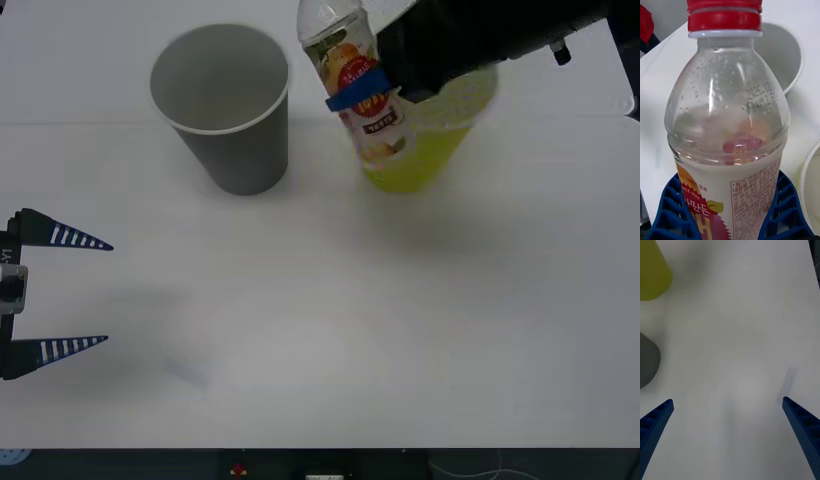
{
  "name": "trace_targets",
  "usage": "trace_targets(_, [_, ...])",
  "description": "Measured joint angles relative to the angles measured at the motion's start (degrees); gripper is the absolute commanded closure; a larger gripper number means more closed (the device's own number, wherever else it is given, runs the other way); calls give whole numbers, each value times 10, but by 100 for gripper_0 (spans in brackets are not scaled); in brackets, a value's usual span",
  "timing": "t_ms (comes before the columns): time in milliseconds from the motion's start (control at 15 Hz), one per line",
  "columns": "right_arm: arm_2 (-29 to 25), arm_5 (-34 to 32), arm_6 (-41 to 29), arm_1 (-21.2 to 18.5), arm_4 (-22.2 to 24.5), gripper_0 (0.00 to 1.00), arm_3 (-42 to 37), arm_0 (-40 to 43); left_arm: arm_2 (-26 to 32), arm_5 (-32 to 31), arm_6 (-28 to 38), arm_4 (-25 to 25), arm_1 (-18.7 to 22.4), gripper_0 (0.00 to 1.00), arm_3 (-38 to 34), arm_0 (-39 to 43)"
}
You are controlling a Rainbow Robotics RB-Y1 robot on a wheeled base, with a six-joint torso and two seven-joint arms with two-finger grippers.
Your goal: Put the can into the green bin and the plastic bottle into the gray bin
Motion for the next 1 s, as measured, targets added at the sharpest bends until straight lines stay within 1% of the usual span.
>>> trace_targets(133, [17, 0, 0, 62, 44, 100, 73, -49, 0, 0, 0, 0, 0, 0, 0, 0])
trace_targets(400, [31, 1, 10, 176, 133, 100, 226, -139, 0, 0, 0, 0, 0, 0, 0, 0])
trace_targets(600, [31, 32, 20, 253, 197, 100, 330, -181, 0, 0, 0, 0, 0, 0, 0, 0])
trace_targets(733, [31, 68, 23, 292, 235, 100, 379, -195, 0, 0, 0, 0, 0, 0, 0, 0])
trace_targets(800, [31, 80, 26, 304, 246, 100, 395, -199, 0, 0, 0, 0, 0, 0, 0, 0])
trace_targets(1000, [39, 94, 30, 321, 265, 100, 413, -201, 0, 0, 0, 0, 0, 0, 0, 0])
